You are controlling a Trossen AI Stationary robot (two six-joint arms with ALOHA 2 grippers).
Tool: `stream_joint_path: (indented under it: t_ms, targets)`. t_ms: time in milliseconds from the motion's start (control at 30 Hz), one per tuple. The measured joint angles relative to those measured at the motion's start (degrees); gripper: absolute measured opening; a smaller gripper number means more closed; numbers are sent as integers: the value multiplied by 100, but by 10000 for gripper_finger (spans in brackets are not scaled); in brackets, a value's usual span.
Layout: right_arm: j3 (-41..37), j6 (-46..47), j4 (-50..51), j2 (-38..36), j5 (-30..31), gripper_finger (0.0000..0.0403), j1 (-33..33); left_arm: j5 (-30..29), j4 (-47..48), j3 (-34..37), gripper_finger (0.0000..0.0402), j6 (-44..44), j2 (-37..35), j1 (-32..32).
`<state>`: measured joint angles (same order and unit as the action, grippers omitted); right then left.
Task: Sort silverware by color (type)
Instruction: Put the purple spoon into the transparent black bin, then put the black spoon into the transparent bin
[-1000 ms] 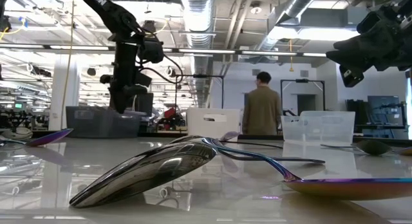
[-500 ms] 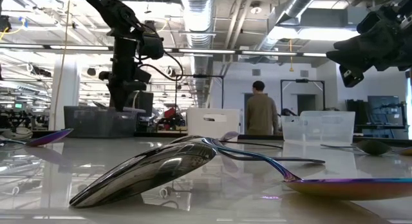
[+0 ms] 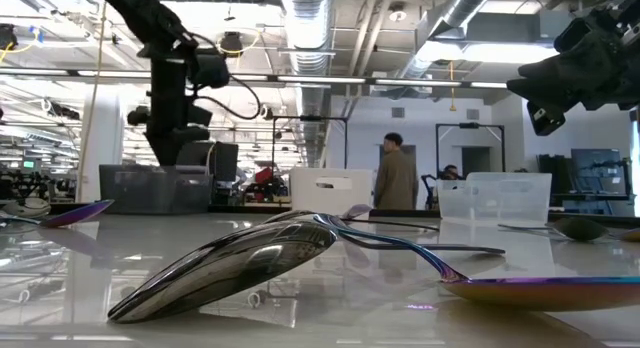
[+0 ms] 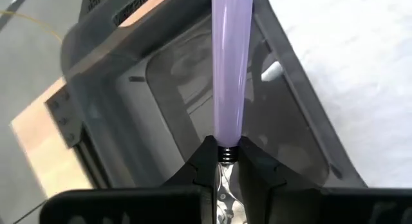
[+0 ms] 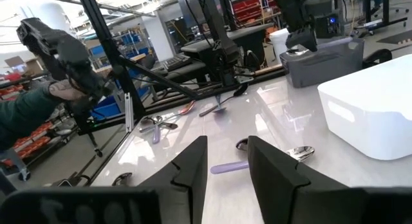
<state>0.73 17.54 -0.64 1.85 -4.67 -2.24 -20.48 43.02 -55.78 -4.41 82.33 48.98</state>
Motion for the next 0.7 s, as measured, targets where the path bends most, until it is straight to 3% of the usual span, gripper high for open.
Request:
stream_joint_path:
  t_ms: [233,700]
  targets:
    - [0,1,0,2,-2,134,0,184,-400,196,32,325,24,224]
    - [-4,3,1,2,-2,134,0,128,-270,200,137,532,-99,180]
